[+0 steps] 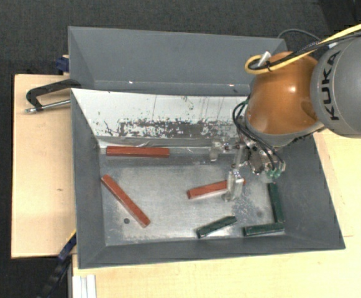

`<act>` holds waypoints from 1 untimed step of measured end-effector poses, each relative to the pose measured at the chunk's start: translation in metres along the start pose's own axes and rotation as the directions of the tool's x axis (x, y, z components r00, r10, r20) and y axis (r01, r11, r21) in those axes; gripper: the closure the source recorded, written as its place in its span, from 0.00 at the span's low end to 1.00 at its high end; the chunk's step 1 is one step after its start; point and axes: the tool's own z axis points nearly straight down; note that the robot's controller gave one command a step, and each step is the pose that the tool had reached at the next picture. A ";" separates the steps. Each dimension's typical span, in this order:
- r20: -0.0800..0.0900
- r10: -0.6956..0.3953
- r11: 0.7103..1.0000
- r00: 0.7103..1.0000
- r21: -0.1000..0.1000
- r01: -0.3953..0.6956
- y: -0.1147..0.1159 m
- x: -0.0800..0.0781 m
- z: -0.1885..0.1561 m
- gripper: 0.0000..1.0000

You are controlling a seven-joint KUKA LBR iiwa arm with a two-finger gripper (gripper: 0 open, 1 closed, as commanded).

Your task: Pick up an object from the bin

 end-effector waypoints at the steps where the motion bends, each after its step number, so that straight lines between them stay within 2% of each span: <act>1: 0.009 -0.138 0.990 0.990 0.001 0.138 0.002 0.007 0.055 0.00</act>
Offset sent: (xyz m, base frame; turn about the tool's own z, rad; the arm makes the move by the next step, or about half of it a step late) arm 0.0033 0.0072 -0.0802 -0.0186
